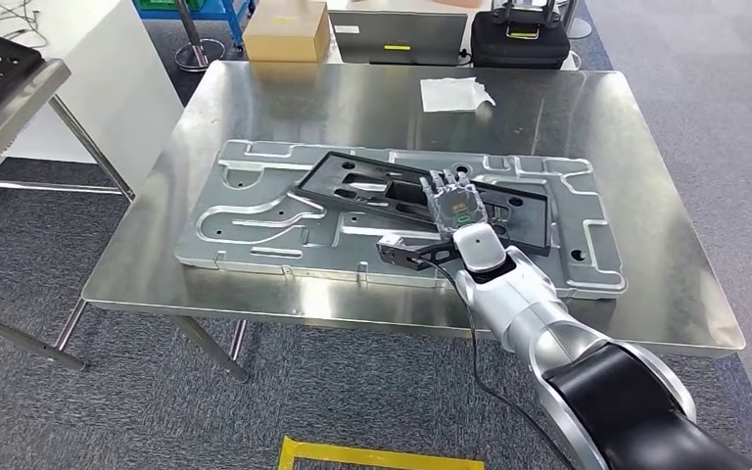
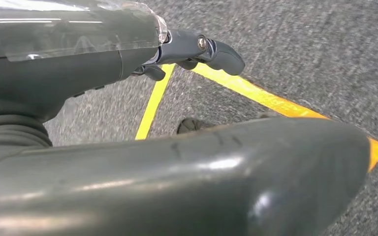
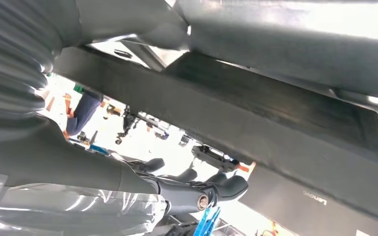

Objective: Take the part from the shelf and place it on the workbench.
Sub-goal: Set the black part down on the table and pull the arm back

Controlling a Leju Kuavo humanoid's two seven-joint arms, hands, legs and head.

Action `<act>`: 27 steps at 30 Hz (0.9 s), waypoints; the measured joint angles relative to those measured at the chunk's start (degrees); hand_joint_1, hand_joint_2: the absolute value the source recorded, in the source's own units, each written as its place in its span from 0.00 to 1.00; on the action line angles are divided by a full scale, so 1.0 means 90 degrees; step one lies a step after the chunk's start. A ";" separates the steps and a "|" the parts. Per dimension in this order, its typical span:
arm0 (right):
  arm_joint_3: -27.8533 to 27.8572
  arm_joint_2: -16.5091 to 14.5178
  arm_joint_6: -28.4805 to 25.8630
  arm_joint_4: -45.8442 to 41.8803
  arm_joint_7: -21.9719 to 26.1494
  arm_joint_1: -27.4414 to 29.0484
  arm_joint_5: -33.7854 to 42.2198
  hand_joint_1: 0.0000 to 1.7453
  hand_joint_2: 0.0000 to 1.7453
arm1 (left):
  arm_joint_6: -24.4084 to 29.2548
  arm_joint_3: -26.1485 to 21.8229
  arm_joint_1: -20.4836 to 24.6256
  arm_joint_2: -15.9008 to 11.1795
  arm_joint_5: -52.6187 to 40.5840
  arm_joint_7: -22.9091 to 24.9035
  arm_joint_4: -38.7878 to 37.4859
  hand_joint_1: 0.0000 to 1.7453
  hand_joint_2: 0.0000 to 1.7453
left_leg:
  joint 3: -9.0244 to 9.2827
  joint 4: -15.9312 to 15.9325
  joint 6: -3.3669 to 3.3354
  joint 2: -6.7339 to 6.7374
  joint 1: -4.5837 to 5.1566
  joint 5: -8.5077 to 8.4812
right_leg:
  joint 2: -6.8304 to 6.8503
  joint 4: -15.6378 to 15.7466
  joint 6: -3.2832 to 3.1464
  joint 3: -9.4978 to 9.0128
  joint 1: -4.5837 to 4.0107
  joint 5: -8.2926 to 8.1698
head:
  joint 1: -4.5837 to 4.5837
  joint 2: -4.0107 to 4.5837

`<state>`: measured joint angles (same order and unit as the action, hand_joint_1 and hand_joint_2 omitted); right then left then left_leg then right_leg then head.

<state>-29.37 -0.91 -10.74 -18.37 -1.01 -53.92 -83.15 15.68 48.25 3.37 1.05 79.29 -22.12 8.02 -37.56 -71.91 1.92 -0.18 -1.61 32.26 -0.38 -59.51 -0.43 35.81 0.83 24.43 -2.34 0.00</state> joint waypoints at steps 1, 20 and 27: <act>0.0005 -0.0018 -0.0032 0.0001 0.0000 -0.0007 0.0001 0.00 1.00 | -0.0002 -0.0009 -0.0002 0.0001 0.0008 0.0003 0.0000 0.00 0.00 | 0.0175 0.0395 -0.0054 -0.0001 0.0024 -0.0248 | -0.0004 0.0000 -0.0001 -0.0014 -0.0012 0.0001 | 0.0000 0.0000; 0.1504 -0.0145 -0.0737 -0.0939 0.1996 0.0397 0.2607 0.00 1.00 | -0.0248 -0.0047 0.0000 0.0095 0.0159 -0.0098 0.0000 0.00 0.00 | 0.0373 0.1434 -0.0286 0.0007 0.0155 -0.0841 | 0.0004 -0.0009 0.0139 -0.0132 -0.0062 0.0108 | 0.0001 0.0000; 0.2568 -0.0157 0.0091 -0.3659 0.2641 0.1391 0.5314 0.00 1.00 | -0.0356 0.0016 -0.0042 0.0102 0.0147 -0.0143 -0.0002 0.00 0.00 | -0.0054 0.0227 -0.0074 -0.0016 0.0117 0.0087 | 0.0097 0.0107 -0.0054 0.0087 0.0018 -0.0162 | 0.0002 0.0000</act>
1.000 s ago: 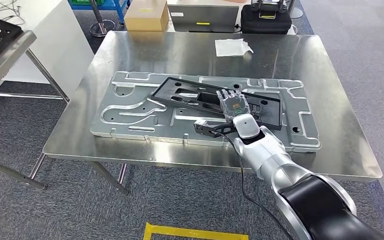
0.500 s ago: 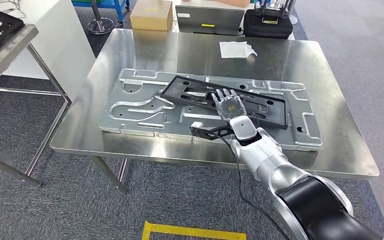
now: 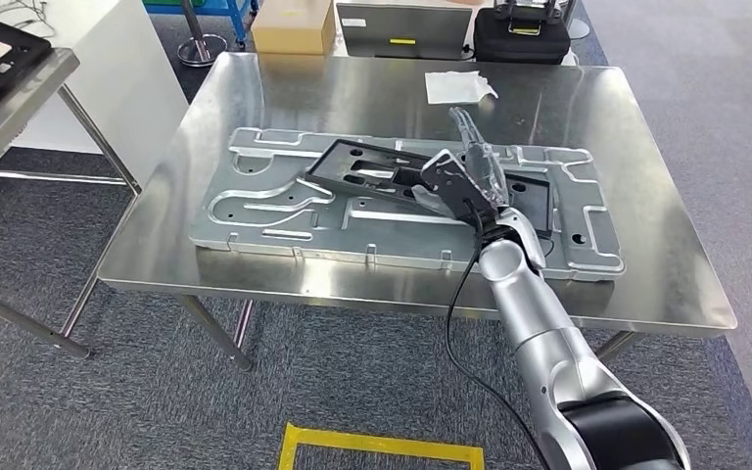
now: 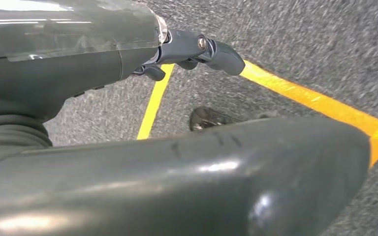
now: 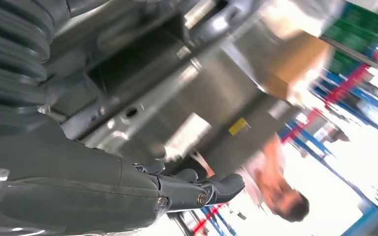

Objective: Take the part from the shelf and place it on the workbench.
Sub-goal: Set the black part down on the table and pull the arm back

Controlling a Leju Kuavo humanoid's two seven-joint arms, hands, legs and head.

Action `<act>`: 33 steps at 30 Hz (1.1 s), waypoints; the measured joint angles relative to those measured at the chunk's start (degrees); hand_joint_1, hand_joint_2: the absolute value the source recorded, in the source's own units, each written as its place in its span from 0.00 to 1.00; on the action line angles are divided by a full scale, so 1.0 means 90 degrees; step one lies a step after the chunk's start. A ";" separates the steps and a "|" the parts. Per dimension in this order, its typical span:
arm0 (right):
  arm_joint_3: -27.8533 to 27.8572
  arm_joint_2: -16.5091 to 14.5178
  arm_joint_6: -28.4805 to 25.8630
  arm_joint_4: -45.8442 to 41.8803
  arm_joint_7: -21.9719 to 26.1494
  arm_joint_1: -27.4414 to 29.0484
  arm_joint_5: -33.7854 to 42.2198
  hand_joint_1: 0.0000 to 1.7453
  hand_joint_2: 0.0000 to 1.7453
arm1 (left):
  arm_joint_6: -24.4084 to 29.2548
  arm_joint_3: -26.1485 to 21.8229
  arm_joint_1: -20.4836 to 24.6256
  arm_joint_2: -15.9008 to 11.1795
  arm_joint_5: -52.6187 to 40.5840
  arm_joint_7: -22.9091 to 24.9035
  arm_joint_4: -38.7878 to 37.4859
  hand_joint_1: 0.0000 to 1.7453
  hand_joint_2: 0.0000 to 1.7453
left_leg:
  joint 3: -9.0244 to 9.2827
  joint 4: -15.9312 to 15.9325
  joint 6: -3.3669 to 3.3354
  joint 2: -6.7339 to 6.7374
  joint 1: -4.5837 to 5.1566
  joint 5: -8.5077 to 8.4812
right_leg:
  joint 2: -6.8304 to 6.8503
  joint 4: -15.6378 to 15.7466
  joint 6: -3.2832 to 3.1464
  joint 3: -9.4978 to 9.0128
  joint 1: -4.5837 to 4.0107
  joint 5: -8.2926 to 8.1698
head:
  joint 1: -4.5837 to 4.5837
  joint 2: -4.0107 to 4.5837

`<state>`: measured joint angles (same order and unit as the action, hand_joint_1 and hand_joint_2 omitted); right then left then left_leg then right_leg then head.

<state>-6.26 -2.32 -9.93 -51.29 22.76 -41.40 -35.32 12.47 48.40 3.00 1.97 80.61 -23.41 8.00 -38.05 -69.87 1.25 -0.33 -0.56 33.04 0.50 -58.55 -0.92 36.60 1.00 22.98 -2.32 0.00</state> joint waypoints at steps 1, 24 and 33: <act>0.0088 0.0009 0.0034 -0.0332 0.0034 0.0147 0.0332 0.00 1.00 | -0.0020 0.0011 0.0000 0.0000 -0.0005 -0.0001 0.0000 0.00 0.00 | -0.0070 -0.0338 0.0026 0.0001 -0.0021 0.0183 | 0.0001 -0.0003 0.0013 0.0060 0.0001 -0.0046 | 0.0000 0.0000; 0.0839 0.0768 0.0850 -0.4592 0.0520 0.3259 0.2039 0.00 0.00 | 0.0025 0.0115 0.0022 0.0207 0.0322 -0.0168 0.0007 0.00 0.00 | 0.0064 0.1315 -0.0266 -0.0328 0.0116 -0.1396 | -0.0442 0.0098 0.0106 -0.0976 -0.0118 0.0797 | -0.0005 0.0000; 0.0829 0.0837 0.0492 -0.5025 0.0668 0.4170 0.1573 0.00 0.00 | 0.0201 0.0108 -0.0002 0.0257 0.0414 -0.0288 -0.0002 0.00 0.00 | -0.0340 -0.0515 0.0083 -0.0013 -0.0047 -0.0215 | 0.0198 0.0274 0.0016 -0.0369 -0.0032 0.0144 | -0.0014 0.0000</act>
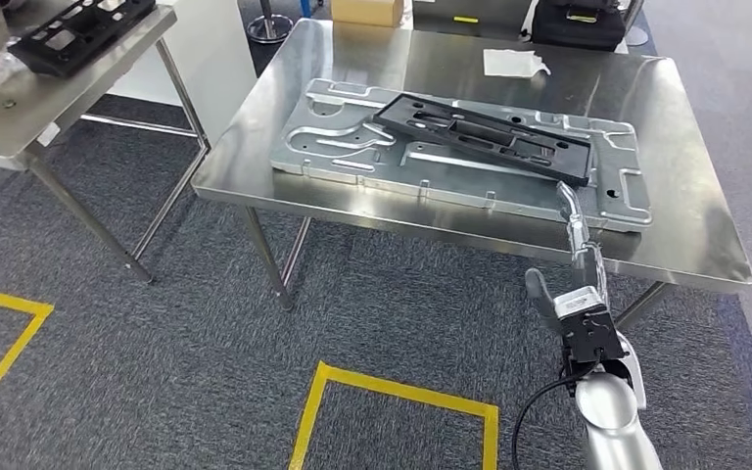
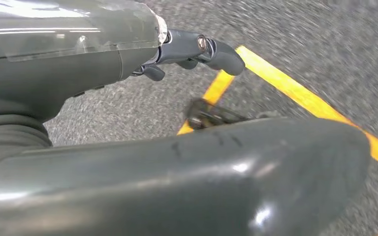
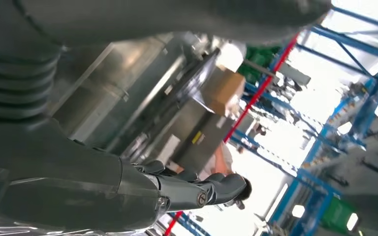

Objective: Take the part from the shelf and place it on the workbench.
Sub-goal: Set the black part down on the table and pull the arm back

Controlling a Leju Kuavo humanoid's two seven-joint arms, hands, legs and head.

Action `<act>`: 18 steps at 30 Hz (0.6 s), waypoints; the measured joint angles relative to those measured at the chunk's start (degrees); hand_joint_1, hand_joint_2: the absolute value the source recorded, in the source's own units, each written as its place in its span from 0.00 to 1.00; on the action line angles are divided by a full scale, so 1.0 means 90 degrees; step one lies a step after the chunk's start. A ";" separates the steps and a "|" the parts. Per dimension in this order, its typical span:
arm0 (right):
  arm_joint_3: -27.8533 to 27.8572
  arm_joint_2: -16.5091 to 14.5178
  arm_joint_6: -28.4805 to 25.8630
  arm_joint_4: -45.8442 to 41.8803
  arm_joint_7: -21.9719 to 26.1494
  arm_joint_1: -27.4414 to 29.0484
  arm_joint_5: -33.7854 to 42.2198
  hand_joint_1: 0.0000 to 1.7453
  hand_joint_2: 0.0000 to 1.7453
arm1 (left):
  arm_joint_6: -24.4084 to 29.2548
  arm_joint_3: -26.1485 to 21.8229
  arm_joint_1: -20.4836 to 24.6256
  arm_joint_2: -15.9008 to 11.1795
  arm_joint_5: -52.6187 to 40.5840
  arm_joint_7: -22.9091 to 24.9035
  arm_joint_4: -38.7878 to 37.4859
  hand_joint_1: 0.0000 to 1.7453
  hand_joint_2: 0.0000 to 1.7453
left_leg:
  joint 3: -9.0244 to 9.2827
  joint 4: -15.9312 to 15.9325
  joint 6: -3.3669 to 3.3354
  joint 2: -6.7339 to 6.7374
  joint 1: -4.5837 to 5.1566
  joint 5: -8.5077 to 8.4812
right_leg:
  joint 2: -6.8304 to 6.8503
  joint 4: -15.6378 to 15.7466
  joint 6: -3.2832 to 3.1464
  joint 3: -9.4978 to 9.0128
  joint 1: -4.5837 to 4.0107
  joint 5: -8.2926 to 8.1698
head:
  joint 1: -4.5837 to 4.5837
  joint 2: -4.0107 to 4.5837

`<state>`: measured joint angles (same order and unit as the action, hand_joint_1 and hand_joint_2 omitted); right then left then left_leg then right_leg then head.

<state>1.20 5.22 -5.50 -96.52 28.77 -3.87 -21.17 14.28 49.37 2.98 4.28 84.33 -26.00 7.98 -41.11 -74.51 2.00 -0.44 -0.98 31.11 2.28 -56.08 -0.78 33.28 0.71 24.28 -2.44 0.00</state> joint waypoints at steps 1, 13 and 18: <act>0.0000 0.0009 -0.0042 0.0000 0.0001 0.0063 -0.0032 0.00 0.00 | 0.0045 -0.0003 0.0002 0.0002 0.0007 -0.0024 0.0000 0.00 0.00 | 0.0151 0.0012 0.0038 0.0023 -0.0033 -0.0180 | 0.0068 -0.0024 0.0028 0.0102 0.0011 -0.0061 | 0.0000 0.0000; -0.0023 0.0073 -0.0505 0.0126 -0.0113 0.0331 -0.0933 0.00 0.00 | 0.0219 -0.0043 0.0042 0.0018 0.0089 0.0008 0.0000 0.00 0.00 | 0.1037 0.1991 -0.0436 0.0121 0.0056 -0.0626 | -0.0141 -0.1421 0.0440 0.0800 0.0088 0.0893 | 0.0001 0.0000; -0.0093 0.0070 -0.0652 0.0354 -0.0180 0.0337 -0.1234 0.00 0.00 | 0.0219 -0.0044 0.0044 0.0039 0.0087 0.0016 0.0002 0.00 0.00 | 0.0487 0.1953 -0.0448 -0.0230 0.0152 -0.1076 | -0.0376 -0.1403 0.0221 0.0024 -0.0029 0.0615 | -0.0001 0.0000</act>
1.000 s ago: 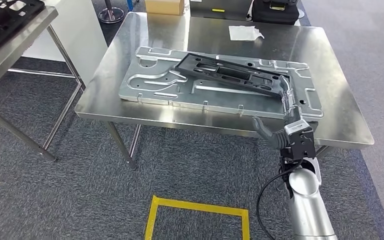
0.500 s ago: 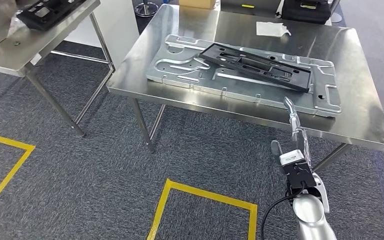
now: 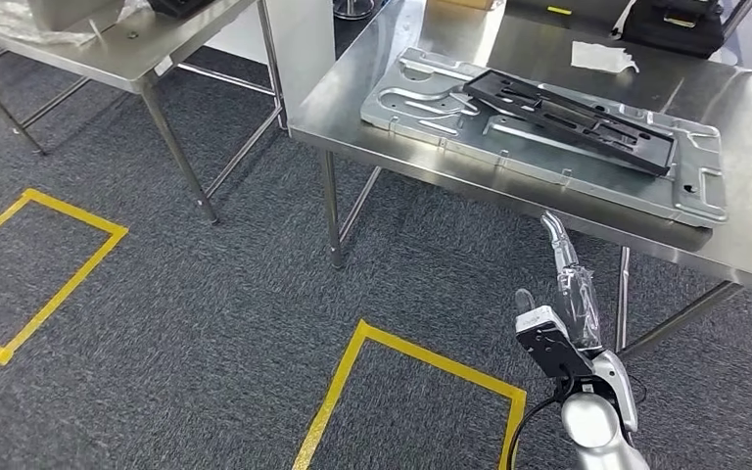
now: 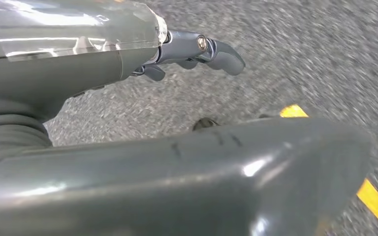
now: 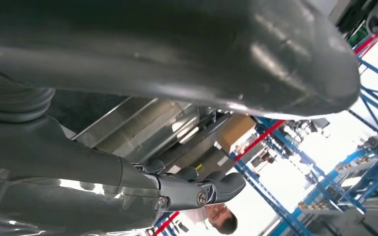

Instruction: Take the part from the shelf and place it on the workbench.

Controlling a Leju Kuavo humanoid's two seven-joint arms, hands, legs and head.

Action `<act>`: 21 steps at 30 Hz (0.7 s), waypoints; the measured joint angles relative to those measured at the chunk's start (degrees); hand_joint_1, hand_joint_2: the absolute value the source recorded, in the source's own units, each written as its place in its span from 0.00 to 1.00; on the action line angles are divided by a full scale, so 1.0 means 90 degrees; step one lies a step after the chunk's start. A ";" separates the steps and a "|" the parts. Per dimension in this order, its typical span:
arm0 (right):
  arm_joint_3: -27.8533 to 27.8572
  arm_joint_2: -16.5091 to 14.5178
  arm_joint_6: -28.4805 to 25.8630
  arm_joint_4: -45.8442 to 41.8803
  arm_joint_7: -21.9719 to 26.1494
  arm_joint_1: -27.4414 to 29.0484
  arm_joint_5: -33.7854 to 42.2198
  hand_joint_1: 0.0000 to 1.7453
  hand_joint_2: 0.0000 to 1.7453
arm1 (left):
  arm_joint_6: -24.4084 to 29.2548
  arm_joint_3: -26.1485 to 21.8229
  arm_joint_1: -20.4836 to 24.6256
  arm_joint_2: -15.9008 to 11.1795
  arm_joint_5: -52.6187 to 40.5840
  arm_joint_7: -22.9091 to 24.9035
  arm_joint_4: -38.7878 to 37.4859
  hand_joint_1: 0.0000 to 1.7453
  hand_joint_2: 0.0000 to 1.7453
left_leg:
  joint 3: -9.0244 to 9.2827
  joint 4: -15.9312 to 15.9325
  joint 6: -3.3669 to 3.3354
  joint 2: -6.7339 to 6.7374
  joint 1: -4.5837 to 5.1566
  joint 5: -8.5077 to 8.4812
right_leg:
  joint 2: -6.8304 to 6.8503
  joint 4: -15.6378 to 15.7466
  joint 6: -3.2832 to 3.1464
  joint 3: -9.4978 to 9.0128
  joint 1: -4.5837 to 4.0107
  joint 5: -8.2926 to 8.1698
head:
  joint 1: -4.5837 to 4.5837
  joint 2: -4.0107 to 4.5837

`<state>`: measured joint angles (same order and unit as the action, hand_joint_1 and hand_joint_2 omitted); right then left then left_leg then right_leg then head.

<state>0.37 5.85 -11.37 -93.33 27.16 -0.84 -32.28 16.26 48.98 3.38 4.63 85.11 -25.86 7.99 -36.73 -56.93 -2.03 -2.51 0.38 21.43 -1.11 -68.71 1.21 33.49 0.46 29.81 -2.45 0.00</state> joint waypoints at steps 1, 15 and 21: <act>-0.0008 -0.0001 -0.0008 0.0017 -0.0001 -0.0008 -0.0004 0.00 0.00 | -0.0002 0.0000 0.0007 0.0010 -0.0001 0.0001 0.0002 0.00 0.00 | -0.0071 -0.0012 0.0011 -0.0070 0.0017 -0.0076 | -0.0130 0.0538 -0.0076 -0.0401 -0.0030 -0.0003 | 0.0001 0.0000; -0.0202 -0.0362 -0.1494 0.5286 -0.2336 -0.0565 -0.2975 0.00 0.00 | 0.0441 0.0138 0.0007 0.0068 -0.0181 0.0100 0.0002 0.00 0.00 | -0.0153 -0.1293 0.0441 0.0336 -0.0198 0.0459 | 0.0604 0.1488 -0.0211 -0.0539 -0.0027 -0.0230 | -0.0004 0.0000; 0.0055 -0.0433 -0.0982 0.7544 -0.2708 -0.0507 -0.2643 0.00 0.00 | 0.0523 0.0251 -0.0031 0.0100 -0.0199 0.0234 0.0008 0.00 0.00 | 0.0489 -0.0136 0.0171 0.0463 -0.0134 0.0596 | 0.0877 0.1253 0.0042 -0.0394 -0.0037 -0.0142 | 0.0011 0.0000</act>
<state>0.86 1.95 -20.21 -25.44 2.79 -5.41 -56.06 20.96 51.24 3.09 5.54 83.32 -23.75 8.07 -32.32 -58.15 -0.50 1.65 -0.82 26.80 6.79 -57.43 1.59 29.94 0.12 28.53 -2.34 0.00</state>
